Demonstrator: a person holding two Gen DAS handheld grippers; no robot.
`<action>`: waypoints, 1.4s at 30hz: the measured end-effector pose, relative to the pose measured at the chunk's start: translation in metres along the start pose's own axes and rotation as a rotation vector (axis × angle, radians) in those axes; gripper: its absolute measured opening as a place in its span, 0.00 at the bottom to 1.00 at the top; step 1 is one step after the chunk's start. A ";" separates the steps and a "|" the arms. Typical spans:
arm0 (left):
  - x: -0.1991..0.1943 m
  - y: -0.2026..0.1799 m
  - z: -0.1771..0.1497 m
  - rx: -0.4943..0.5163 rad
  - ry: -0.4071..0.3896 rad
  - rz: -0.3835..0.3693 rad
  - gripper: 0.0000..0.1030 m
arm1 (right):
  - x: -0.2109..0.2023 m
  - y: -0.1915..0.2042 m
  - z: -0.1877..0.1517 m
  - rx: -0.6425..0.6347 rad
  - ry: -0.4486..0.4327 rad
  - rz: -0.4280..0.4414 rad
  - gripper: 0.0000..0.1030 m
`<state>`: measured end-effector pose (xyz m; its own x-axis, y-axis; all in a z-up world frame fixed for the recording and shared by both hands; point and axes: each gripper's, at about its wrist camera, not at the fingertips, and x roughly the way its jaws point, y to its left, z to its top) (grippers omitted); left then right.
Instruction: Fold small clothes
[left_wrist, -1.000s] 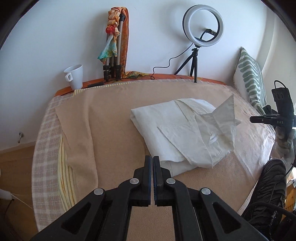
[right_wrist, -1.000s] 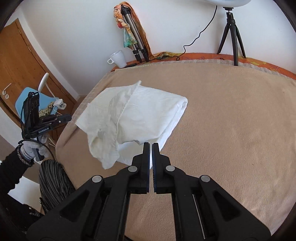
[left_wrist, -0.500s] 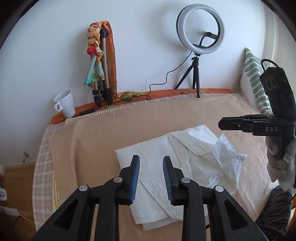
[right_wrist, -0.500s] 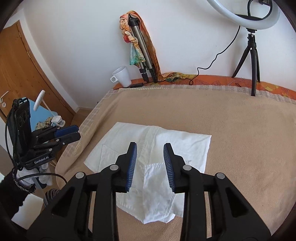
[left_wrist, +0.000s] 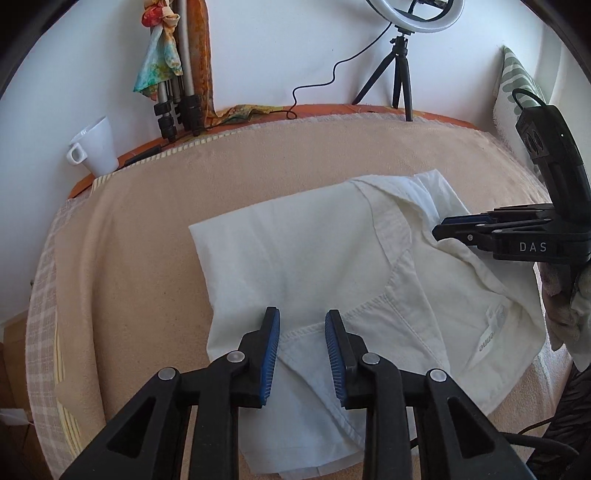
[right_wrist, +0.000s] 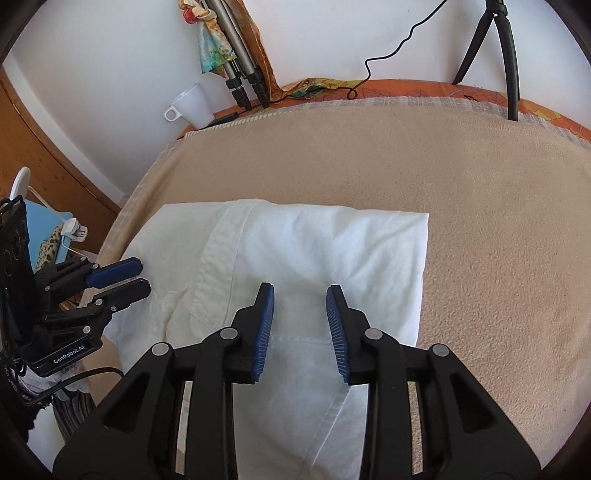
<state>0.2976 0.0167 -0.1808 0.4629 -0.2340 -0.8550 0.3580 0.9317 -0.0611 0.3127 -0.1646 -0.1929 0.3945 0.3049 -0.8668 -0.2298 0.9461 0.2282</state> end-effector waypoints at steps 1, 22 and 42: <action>0.000 -0.001 -0.002 0.014 -0.012 0.000 0.25 | 0.000 0.000 -0.003 -0.023 -0.016 -0.006 0.28; 0.003 0.077 -0.015 -0.533 0.021 -0.390 0.36 | -0.026 -0.098 -0.043 0.388 0.024 0.420 0.57; -0.036 0.036 0.023 -0.407 -0.095 -0.357 0.10 | -0.059 -0.078 -0.025 0.283 -0.059 0.512 0.09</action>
<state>0.3126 0.0526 -0.1400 0.4477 -0.5620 -0.6956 0.1726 0.8175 -0.5494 0.2855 -0.2589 -0.1702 0.3464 0.7286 -0.5909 -0.1608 0.6667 0.7277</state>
